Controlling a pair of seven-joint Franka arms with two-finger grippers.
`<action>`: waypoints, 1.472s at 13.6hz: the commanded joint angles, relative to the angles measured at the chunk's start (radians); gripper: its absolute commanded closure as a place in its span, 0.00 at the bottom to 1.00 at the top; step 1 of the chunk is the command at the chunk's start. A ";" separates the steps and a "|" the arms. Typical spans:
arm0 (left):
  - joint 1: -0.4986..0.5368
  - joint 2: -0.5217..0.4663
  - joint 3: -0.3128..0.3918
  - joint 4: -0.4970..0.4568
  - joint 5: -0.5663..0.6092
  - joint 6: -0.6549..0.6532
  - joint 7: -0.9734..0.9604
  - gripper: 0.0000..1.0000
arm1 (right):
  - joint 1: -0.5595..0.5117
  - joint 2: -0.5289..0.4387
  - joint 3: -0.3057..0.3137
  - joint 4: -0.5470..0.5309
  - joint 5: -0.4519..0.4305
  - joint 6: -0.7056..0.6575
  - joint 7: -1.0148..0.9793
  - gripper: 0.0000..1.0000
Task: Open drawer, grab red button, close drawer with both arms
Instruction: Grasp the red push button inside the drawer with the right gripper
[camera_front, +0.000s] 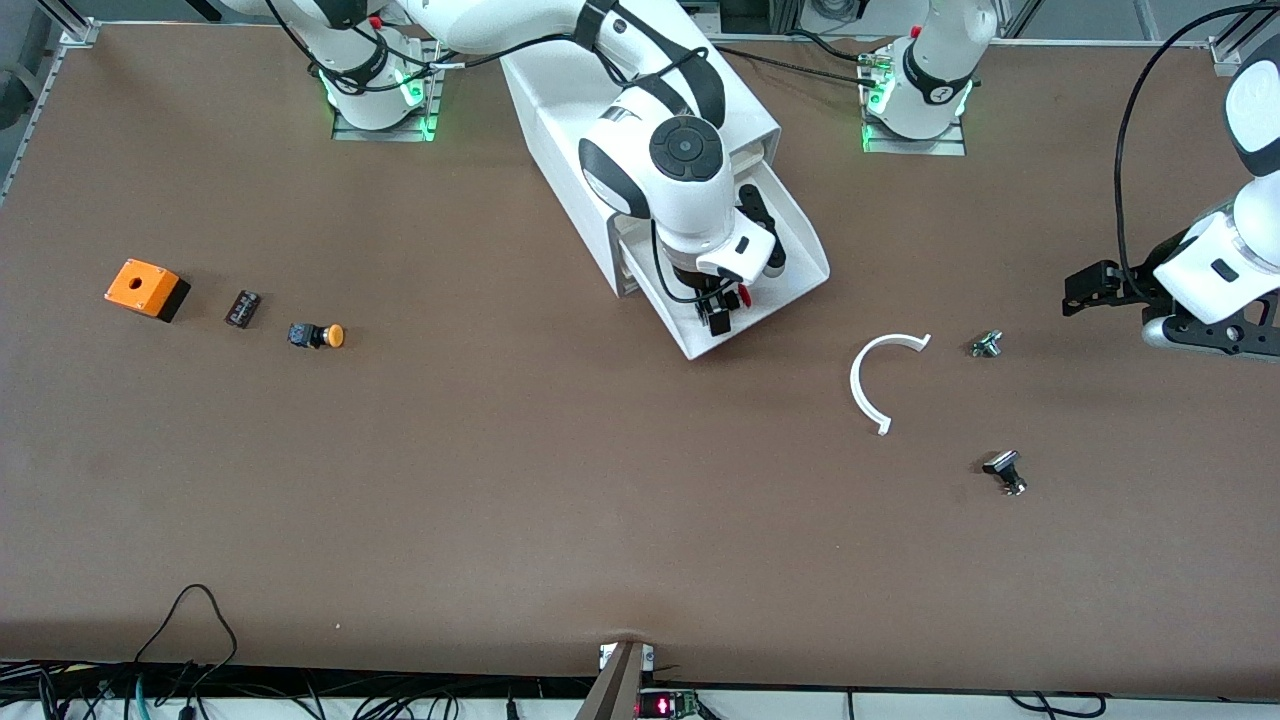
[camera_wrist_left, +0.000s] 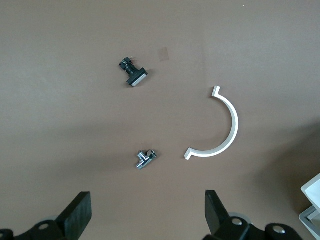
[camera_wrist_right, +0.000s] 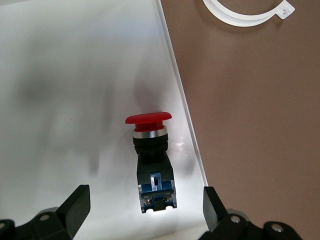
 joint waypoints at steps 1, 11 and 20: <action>0.000 0.015 -0.010 0.037 0.024 -0.033 -0.019 0.00 | 0.011 0.025 -0.012 0.042 -0.002 -0.012 -0.009 0.00; -0.019 0.017 -0.021 0.043 0.021 -0.092 -0.150 0.00 | 0.025 0.065 -0.017 0.040 -0.019 0.049 -0.010 0.51; -0.019 0.017 -0.030 0.045 0.021 -0.094 -0.166 0.00 | 0.030 0.056 -0.023 0.042 -0.025 0.048 0.043 0.78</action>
